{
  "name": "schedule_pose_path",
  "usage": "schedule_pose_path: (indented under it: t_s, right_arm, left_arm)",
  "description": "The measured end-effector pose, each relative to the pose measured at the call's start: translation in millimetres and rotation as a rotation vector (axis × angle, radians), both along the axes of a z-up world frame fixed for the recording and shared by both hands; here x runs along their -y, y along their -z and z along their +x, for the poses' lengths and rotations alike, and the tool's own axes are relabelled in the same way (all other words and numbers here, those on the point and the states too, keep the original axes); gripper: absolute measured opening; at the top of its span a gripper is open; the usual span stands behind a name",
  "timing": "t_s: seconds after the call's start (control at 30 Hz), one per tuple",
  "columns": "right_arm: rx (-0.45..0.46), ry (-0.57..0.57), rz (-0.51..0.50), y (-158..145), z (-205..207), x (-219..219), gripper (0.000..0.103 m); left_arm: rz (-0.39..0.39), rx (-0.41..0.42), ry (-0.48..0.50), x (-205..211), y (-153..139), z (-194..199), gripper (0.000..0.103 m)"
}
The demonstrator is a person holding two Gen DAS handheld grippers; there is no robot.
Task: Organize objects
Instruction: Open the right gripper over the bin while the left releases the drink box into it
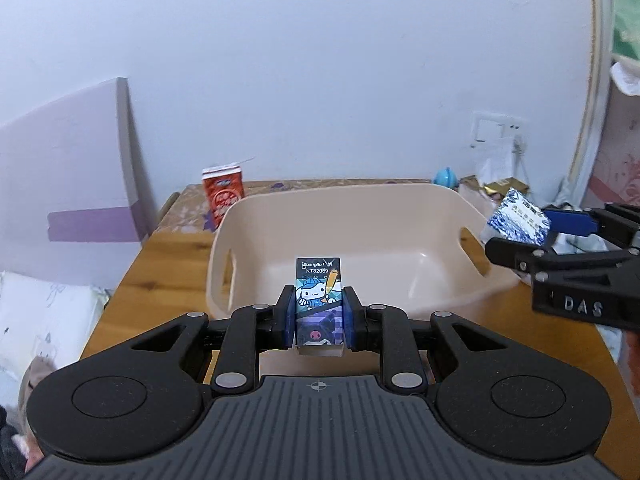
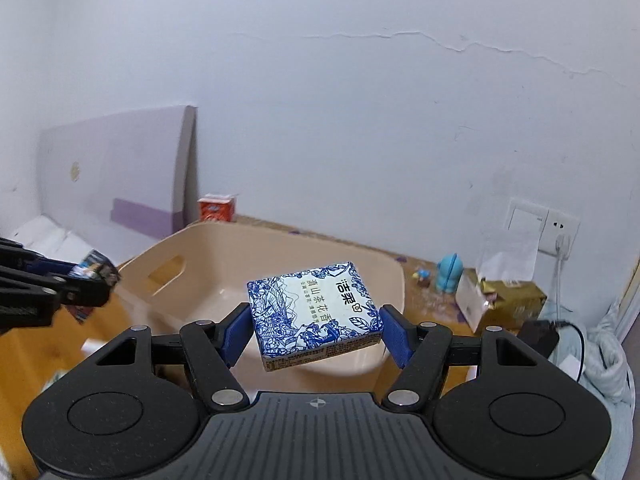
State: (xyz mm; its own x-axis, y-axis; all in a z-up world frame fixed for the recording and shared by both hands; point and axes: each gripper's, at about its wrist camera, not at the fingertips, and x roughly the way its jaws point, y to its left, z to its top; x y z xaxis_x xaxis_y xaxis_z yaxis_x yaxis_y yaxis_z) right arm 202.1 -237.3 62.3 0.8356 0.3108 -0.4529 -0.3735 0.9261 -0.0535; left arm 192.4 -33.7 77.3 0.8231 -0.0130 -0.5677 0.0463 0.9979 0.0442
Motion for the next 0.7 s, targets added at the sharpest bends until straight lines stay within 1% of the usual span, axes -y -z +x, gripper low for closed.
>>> schedule_pose_path:
  t_s: [0.1,0.2,0.33,0.37,0.4,0.43,0.47,0.53,0.57,0.67,0.7]
  right_arm:
    - [-0.02,0.018,-0.024,3.1,24.5,-8.9,0.066]
    - [-0.071,0.028,-0.039,14.4,47.1,-15.0,0.066]
    - [-0.156,0.043,-0.068,36.0,69.6,-22.7,0.067]
    - [-0.183,0.043,-0.076,42.9,73.0,-24.5,0.067]
    - [-0.201,0.043,-0.076,47.0,75.2,-25.4,0.068]
    - [-0.206,0.045,-0.078,49.9,74.6,-25.9,0.074]
    - [-0.202,0.046,-0.083,51.2,73.8,-26.5,0.074]
    - [-0.18,0.054,-0.081,48.0,67.4,-26.0,0.084]
    - [-0.166,0.06,-0.076,45.4,62.8,-25.5,0.085]
    - [-0.111,0.071,-0.037,29.6,43.8,-19.7,0.094]
    - [-0.098,0.071,-0.02,24.7,35.3,-17.6,0.099]
  left_arm:
    - [0.019,-0.031,-0.002,8.6,10.0,35.9,0.023]
    - [0.043,-0.09,-0.008,16.7,27.1,71.0,0.023]
    - [0.056,-0.189,0.02,21.4,55.3,97.1,0.023]
    - [0.052,-0.2,0.022,20.5,59.5,99.6,0.026]
    - [0.046,-0.203,0.033,20.0,61.4,100.4,0.029]
    - [0.039,-0.202,0.039,18.6,61.3,98.1,0.041]
    - [0.035,-0.191,0.038,16.3,60.0,95.5,0.057]
    - [0.036,-0.145,0.026,14.9,50.0,81.7,0.071]
    - [0.041,-0.125,0.021,13.5,44.3,75.9,0.076]
    - [0.04,-0.094,0.021,6.2,29.1,52.7,0.082]
    - [0.041,-0.085,0.023,1.9,25.5,42.9,0.083]
